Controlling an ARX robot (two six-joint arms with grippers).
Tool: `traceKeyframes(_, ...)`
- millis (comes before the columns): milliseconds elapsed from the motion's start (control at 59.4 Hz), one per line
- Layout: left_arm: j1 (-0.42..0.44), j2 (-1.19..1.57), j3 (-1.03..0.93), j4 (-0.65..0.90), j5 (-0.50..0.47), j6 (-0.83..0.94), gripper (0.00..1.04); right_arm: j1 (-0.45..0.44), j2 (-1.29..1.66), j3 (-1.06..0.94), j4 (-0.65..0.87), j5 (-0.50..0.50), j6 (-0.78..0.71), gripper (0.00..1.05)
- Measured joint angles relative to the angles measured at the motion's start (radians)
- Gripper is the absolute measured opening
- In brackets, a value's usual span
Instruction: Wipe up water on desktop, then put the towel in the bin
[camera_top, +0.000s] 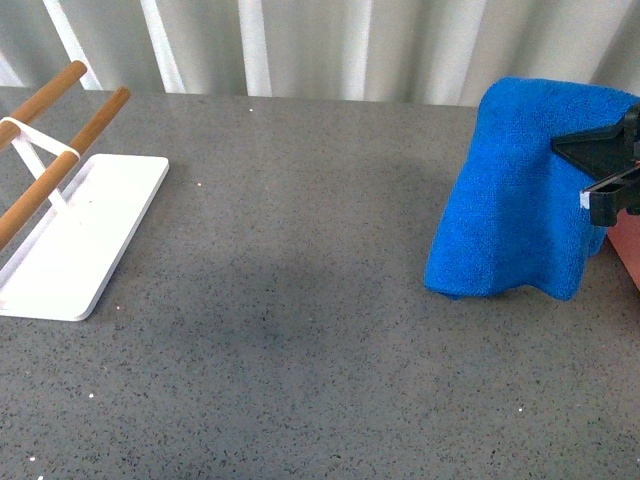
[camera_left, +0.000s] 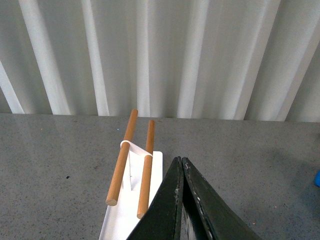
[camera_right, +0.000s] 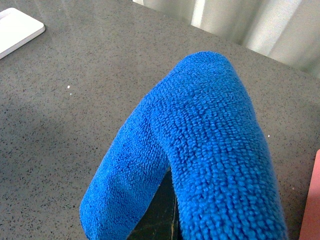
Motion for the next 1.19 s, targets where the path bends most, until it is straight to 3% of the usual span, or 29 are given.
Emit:
traceKeyframes(219, 0.000, -0.057, 0.000, -0.057, 0.000, 0.000, 0.04, 0.000, 0.000, 0.000, -0.011, 0.011, 0.000, 0.03)
traceKeyframes(337, 0.000, -0.197, 0.000, -0.221, 0.000, 0.000, 0.04, 0.004, 0.000, 0.002, -0.015, 0.023, 0.000, 0.03)
traceKeyframes(690, 0.000, -0.220, 0.000, -0.228, 0.000, -0.001, 0.04, 0.005, 0.070, 0.088, -0.101, 0.114, 0.052, 0.03)
traceKeyframes(976, 0.000, -0.221, 0.000, -0.228, 0.000, -0.001, 0.49, -0.025, 0.332, 0.247, -0.231, 0.192, 0.175, 0.03)
traceKeyframes(1195, 0.000, -0.221, 0.000, -0.228, 0.000, -0.001, 0.83, -0.020, 0.455, 0.307, -0.288, 0.193, 0.193, 0.03)
